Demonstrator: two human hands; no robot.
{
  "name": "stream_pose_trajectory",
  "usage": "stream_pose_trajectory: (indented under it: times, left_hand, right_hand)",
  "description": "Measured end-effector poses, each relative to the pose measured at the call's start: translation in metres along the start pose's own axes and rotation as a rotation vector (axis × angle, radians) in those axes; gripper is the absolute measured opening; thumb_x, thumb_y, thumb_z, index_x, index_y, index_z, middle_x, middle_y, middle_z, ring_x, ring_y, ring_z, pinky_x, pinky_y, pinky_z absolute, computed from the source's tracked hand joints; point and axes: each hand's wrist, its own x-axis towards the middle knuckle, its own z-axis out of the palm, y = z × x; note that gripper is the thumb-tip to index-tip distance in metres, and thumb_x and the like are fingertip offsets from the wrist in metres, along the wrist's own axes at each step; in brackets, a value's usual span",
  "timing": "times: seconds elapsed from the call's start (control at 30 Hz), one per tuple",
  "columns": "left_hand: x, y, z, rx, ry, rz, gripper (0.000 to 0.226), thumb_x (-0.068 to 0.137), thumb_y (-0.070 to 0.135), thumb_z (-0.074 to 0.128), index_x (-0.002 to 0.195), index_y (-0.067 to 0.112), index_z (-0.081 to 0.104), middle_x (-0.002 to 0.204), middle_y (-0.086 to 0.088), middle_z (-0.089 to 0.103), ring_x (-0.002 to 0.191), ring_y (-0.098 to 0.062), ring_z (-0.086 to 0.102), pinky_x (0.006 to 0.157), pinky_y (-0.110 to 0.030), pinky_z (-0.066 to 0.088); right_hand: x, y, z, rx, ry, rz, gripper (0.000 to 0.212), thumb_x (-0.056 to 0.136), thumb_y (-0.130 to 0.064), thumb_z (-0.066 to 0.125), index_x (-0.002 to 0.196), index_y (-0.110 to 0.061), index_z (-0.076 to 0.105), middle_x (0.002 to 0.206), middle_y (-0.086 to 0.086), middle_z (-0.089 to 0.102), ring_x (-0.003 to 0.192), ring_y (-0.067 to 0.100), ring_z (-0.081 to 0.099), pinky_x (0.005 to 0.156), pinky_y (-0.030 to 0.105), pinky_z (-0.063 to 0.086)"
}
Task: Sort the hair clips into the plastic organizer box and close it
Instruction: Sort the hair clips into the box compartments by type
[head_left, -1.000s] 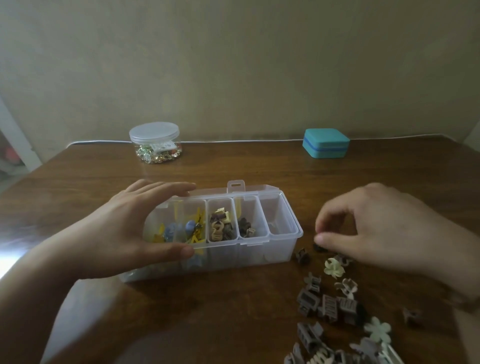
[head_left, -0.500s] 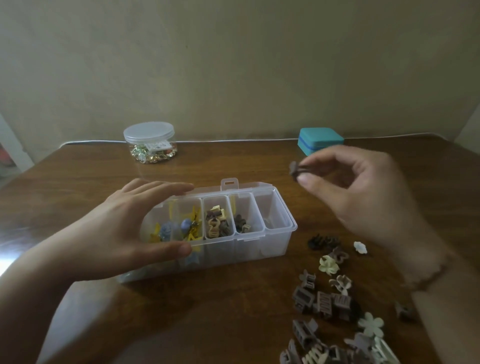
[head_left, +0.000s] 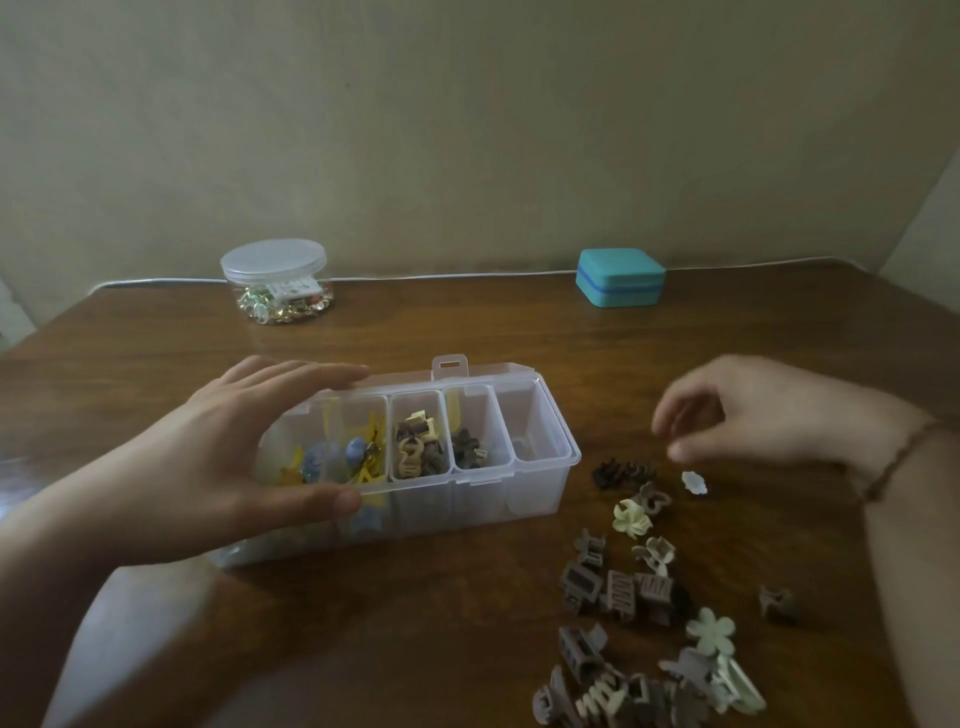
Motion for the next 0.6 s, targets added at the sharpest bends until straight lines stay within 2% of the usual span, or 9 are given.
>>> stream_pose_trajectory:
  times: [0.03, 0.1, 0.17, 0.27, 0.33, 0.4, 0.47, 0.53, 0.6]
  left_hand:
    - [0.0, 0.0, 0.0, 0.004, -0.001, -0.002, 0.091, 0.057, 0.093, 0.053, 0.139, 0.059, 0.031, 0.132, 0.043, 0.04, 0.131, 0.013, 0.029, 0.092, -0.027, 0.037]
    - [0.0, -0.001, 0.0, 0.004, -0.003, -0.005, 0.091, 0.057, 0.093, 0.054, 0.139, 0.06, 0.031, 0.133, 0.042, 0.041, 0.131, 0.011, 0.029, 0.094, -0.029, 0.037]
    - [0.0, -0.002, 0.0, -0.001, -0.003, -0.005, 0.091, 0.057, 0.092, 0.054, 0.138, 0.06, 0.03, 0.133, 0.041, 0.041, 0.132, 0.011, 0.029, 0.095, -0.03, 0.037]
    - [0.0, 0.0, 0.0, -0.001, -0.012, -0.01, 0.091, 0.057, 0.093, 0.052, 0.139, 0.061, 0.029, 0.134, 0.039, 0.041, 0.132, 0.01, 0.028, 0.097, -0.032, 0.037]
    - [0.0, 0.001, 0.0, -0.004, -0.017, -0.02, 0.091, 0.057, 0.094, 0.051, 0.139, 0.06, 0.029, 0.135, 0.039, 0.041, 0.131, 0.01, 0.029, 0.098, -0.034, 0.038]
    - [-0.001, 0.004, 0.001, 0.004, -0.008, -0.017, 0.092, 0.057, 0.094, 0.05, 0.139, 0.058, 0.031, 0.134, 0.039, 0.04, 0.129, 0.009, 0.03, 0.101, -0.034, 0.038]
    - [0.0, 0.011, 0.004, 0.016, 0.011, -0.016, 0.091, 0.056, 0.095, 0.048, 0.138, 0.058, 0.032, 0.129, 0.043, 0.037, 0.127, 0.005, 0.033, 0.102, -0.034, 0.038]
    - [0.001, 0.018, 0.009, -0.005, 0.033, -0.031, 0.093, 0.054, 0.094, 0.048, 0.138, 0.058, 0.031, 0.123, 0.044, 0.036, 0.124, 0.002, 0.037, 0.101, -0.034, 0.041]
    - [0.001, 0.024, 0.013, -0.031, 0.061, -0.023, 0.096, 0.055, 0.091, 0.051, 0.141, 0.054, 0.03, 0.126, 0.037, 0.043, 0.124, 0.0, 0.039, 0.102, -0.036, 0.041]
  right_hand:
    - [0.0, 0.003, 0.0, -0.037, -0.104, 0.022, 0.022, 0.081, -0.033, 0.074, 0.098, -0.044, 0.064, 0.104, -0.018, 0.061, 0.1, 0.002, 0.057, 0.084, 0.026, 0.05]
    - [-0.002, 0.004, 0.0, -0.047, -0.187, 0.037, 0.026, 0.079, -0.029, 0.076, 0.098, -0.043, 0.064, 0.102, -0.014, 0.061, 0.094, 0.006, 0.058, 0.076, 0.024, 0.051]
    - [-0.001, 0.003, 0.002, -0.033, -0.215, 0.028, 0.022, 0.078, -0.023, 0.077, 0.09, -0.038, 0.066, 0.092, -0.008, 0.064, 0.085, 0.01, 0.062, 0.067, 0.023, 0.051]
    - [0.002, 0.001, 0.005, -0.02, -0.232, 0.037, 0.014, 0.08, -0.02, 0.076, 0.084, -0.03, 0.068, 0.084, -0.005, 0.065, 0.075, 0.01, 0.062, 0.066, 0.022, 0.051]
    - [0.003, -0.001, 0.006, -0.023, -0.189, 0.04, 0.01, 0.081, -0.022, 0.074, 0.081, -0.028, 0.066, 0.083, -0.004, 0.065, 0.073, 0.009, 0.061, 0.065, 0.023, 0.05]
    - [0.003, -0.005, 0.005, -0.035, -0.077, 0.021, 0.008, 0.083, -0.027, 0.073, 0.08, -0.03, 0.065, 0.082, -0.005, 0.064, 0.073, 0.008, 0.059, 0.062, 0.022, 0.047]
    - [0.001, -0.011, 0.004, -0.03, 0.144, -0.041, 0.009, 0.082, -0.031, 0.072, 0.078, -0.033, 0.065, 0.08, -0.008, 0.064, 0.074, 0.006, 0.059, 0.061, 0.019, 0.043]
    - [-0.001, -0.022, 0.007, 0.043, 0.402, -0.162, 0.009, 0.081, -0.033, 0.073, 0.077, -0.035, 0.065, 0.08, -0.013, 0.064, 0.077, 0.003, 0.06, 0.062, 0.021, 0.044]
    - [-0.005, -0.041, 0.014, 0.205, 0.573, -0.321, 0.007, 0.081, -0.031, 0.072, 0.082, -0.035, 0.067, 0.082, -0.014, 0.067, 0.079, 0.001, 0.062, 0.063, 0.015, 0.047]
